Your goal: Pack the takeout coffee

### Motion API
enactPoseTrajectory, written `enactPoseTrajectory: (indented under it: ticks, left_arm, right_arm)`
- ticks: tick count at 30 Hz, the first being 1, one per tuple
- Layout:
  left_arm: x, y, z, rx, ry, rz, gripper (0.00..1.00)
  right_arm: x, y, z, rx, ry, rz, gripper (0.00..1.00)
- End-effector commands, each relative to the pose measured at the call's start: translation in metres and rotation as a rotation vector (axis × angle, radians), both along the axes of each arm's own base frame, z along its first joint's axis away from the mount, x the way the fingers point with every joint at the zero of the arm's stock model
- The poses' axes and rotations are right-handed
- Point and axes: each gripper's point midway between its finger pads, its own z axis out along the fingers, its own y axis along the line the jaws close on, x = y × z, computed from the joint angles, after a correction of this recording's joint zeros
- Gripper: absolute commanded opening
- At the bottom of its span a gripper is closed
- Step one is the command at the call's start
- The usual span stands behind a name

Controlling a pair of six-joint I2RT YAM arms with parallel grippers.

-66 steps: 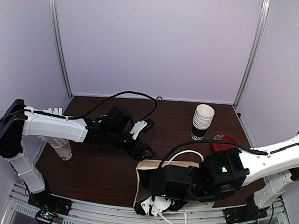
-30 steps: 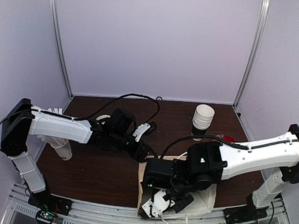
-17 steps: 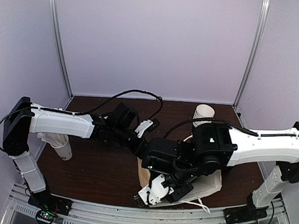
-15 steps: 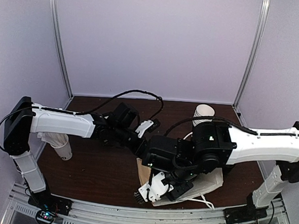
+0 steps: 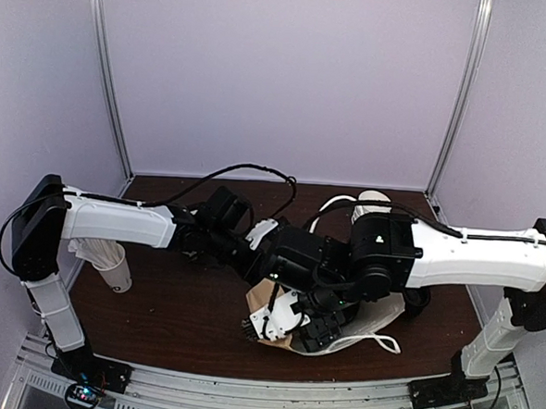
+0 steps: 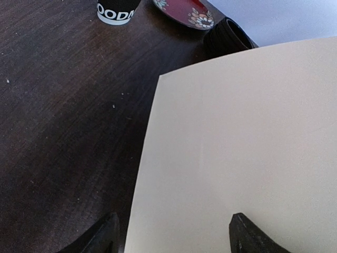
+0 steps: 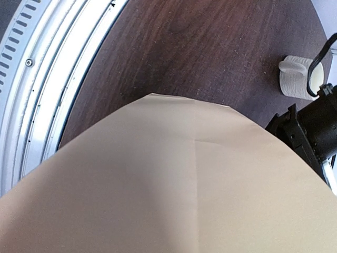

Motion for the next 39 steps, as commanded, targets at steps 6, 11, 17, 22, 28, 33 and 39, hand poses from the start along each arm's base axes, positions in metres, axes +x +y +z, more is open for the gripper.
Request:
enactPoseTrajectory:
  ticks: [6, 11, 17, 22, 28, 33, 39]
  left_arm:
    - [0.001, -0.003, 0.004, -0.028, 0.003, -0.040, 0.74]
    - [0.003, 0.000, 0.003, -0.023, 0.000, -0.031, 0.74]
    - [0.013, 0.012, 0.007, -0.013, -0.026, 0.027, 0.74]
    - [0.022, 0.023, 0.028, -0.044, -0.067, 0.068, 0.75]
    - [0.027, 0.028, 0.053, -0.052, -0.126, 0.084, 0.77]
    - [0.036, 0.034, 0.082, -0.049, -0.194, 0.135, 0.80]
    - [0.045, 0.060, 0.131, -0.035, -0.319, 0.240, 0.83]
  right_arm:
    - [0.036, 0.012, -0.018, 0.052, 0.050, -0.120, 0.99]
    - [0.031, 0.011, -0.037, 0.004, 0.097, -0.113, 0.99]
    - [0.029, 0.011, -0.050, -0.015, 0.138, -0.127, 0.97]
    - [0.033, 0.011, -0.045, -0.007, 0.162, -0.157, 0.97]
    - [0.023, 0.012, -0.002, 0.089, 0.200, -0.127, 1.00]
    - [0.025, 0.016, 0.029, 0.131, 0.188, -0.133, 0.99]
    - [0.048, 0.019, 0.055, 0.203, 0.134, -0.176, 0.99]
